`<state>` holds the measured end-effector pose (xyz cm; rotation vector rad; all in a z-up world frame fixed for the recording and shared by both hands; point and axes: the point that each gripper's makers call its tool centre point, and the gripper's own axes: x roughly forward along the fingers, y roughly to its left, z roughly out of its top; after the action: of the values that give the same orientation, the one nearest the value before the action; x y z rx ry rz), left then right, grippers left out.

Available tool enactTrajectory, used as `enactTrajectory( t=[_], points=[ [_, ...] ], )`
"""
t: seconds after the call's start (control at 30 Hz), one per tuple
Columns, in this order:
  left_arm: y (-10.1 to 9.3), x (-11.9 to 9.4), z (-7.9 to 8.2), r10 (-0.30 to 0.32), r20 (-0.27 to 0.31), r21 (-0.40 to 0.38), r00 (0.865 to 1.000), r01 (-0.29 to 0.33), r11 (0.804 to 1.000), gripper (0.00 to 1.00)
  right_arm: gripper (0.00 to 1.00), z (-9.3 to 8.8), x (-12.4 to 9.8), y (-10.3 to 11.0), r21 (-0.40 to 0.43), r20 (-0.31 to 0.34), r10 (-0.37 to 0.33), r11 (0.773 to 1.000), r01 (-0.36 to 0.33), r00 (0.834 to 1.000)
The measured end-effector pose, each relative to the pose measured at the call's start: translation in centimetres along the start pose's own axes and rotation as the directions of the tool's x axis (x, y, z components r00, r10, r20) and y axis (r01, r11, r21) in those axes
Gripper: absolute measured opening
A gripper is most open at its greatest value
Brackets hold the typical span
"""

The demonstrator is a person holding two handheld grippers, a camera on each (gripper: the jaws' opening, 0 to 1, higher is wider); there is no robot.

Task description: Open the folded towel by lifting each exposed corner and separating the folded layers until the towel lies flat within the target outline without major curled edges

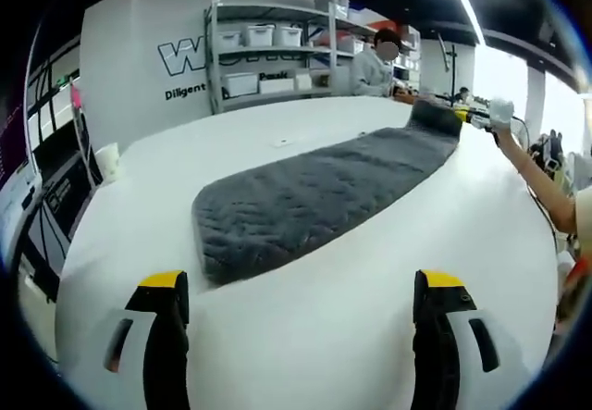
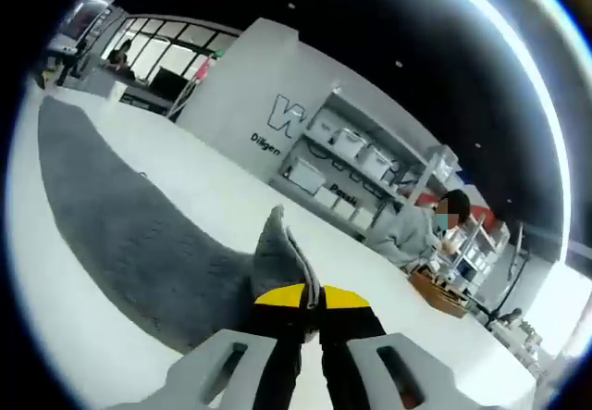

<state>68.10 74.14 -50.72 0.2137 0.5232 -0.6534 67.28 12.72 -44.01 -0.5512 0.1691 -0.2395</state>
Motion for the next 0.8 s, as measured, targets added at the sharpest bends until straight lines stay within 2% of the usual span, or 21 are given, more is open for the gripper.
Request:
enactTrajectory(
  t=[0.27, 0.43, 0.63, 0.8],
  points=[
    [0.3, 0.3, 0.0, 0.0, -0.01, 0.0, 1.0, 0.0, 1.0, 0.99, 0.0, -3.9, 0.6, -2.8, 0.044, -0.099, -0.074, 0.996, 0.078, 0.992],
    [0.4, 0.4, -0.1, 0.001, -0.015, 0.0, 1.0, -0.001, 1.0, 0.99, 0.0, -6.5, 1.5, -2.7, 0.038, -0.18, -0.064, 0.997, 0.072, 0.982],
    [0.7, 0.4, -0.1, 0.008, -0.017, 0.001, 1.0, -0.008, 1.0, 0.99, 0.0, -8.7, 1.8, -2.4, 0.023, -0.267, -0.053, 0.998, 0.061, 0.962],
    [0.6, 0.4, -0.1, 0.004, -0.017, 0.0, 1.0, -0.004, 1.0, 0.99, 0.01, -10.4, 1.8, -1.6, 0.041, -0.319, -0.024, 0.998, 0.039, 0.948]
  ],
)
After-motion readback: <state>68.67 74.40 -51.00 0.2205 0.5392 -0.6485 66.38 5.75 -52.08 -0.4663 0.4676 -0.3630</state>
